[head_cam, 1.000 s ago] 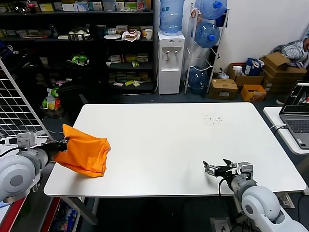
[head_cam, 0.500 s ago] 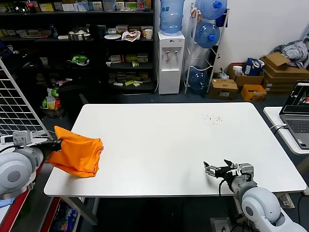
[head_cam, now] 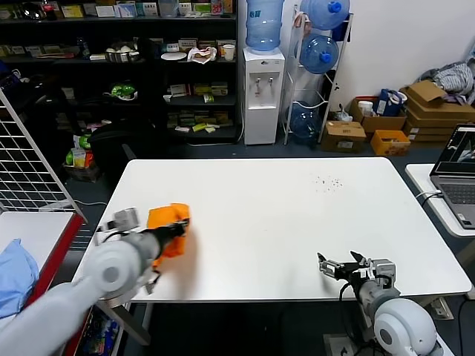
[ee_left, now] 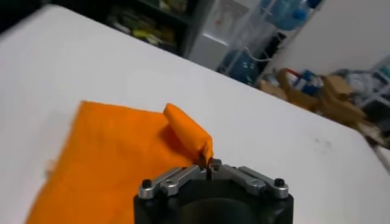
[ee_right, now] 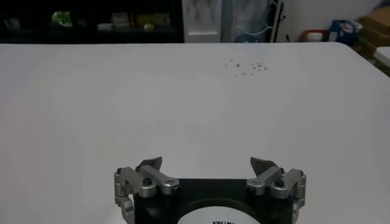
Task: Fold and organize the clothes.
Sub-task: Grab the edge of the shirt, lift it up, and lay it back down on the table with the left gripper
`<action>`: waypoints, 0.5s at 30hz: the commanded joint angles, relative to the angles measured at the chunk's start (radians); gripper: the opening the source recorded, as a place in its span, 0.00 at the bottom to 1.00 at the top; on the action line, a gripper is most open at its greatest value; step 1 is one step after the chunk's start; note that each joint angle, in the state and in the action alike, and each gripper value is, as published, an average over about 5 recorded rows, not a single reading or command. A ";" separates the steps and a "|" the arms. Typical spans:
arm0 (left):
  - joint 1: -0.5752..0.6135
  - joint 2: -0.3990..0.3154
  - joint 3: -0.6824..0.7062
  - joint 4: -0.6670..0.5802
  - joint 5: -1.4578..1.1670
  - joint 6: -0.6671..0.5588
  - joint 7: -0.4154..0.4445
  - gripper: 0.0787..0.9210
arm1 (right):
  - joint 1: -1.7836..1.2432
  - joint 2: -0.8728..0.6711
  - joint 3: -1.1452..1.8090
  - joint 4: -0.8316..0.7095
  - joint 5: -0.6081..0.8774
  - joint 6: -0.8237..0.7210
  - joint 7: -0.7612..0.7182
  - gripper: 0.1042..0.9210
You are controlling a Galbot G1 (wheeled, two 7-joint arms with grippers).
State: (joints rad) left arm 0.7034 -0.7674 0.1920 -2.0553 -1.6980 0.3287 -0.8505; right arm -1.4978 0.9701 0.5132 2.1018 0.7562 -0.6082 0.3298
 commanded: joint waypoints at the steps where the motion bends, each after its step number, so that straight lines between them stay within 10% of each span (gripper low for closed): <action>1: -0.285 -0.583 0.376 0.399 0.113 -0.015 -0.005 0.03 | -0.102 0.047 0.076 0.056 -0.022 0.004 -0.001 1.00; 15: -0.270 -0.657 0.366 0.484 0.213 -0.020 0.002 0.03 | -0.192 -0.010 0.211 0.203 -0.019 0.094 -0.050 1.00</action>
State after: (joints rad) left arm 0.5006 -1.2748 0.4826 -1.7013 -1.5582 0.3132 -0.8492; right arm -1.6149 0.9746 0.6287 2.2014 0.7443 -0.5607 0.3052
